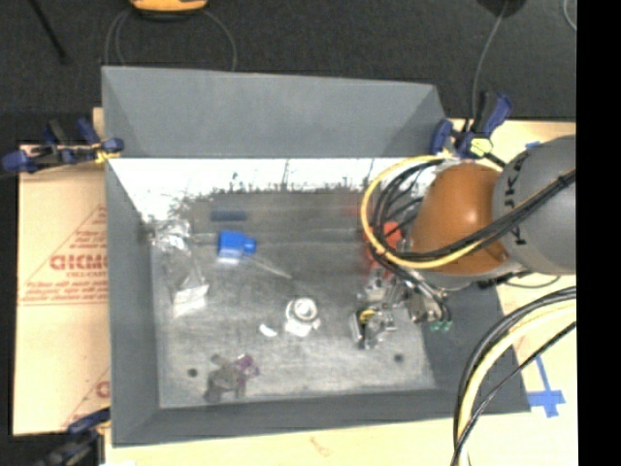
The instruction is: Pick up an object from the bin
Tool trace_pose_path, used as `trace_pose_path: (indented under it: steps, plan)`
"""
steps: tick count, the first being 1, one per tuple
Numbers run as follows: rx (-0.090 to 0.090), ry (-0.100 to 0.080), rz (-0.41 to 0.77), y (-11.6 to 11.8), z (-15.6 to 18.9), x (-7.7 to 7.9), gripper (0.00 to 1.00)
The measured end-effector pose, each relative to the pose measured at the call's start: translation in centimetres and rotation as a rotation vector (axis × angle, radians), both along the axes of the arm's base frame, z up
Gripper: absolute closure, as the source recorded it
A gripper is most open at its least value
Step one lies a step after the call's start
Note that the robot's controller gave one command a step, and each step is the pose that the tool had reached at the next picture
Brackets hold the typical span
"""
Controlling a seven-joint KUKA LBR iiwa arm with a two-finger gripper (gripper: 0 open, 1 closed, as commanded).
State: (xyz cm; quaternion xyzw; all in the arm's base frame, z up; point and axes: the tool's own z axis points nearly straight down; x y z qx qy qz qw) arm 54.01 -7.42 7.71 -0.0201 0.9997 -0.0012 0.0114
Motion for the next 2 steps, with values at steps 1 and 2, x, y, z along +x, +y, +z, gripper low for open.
trace_pose_path:
  steps: [1, 2]
  plan:
    - [-0.002, 0.012, 0.132, 0.1, 14.0, -0.5, 1.0]
    - [-0.005, 0.017, 0.393, -1.4, 18.2, -3.2, 1.0]
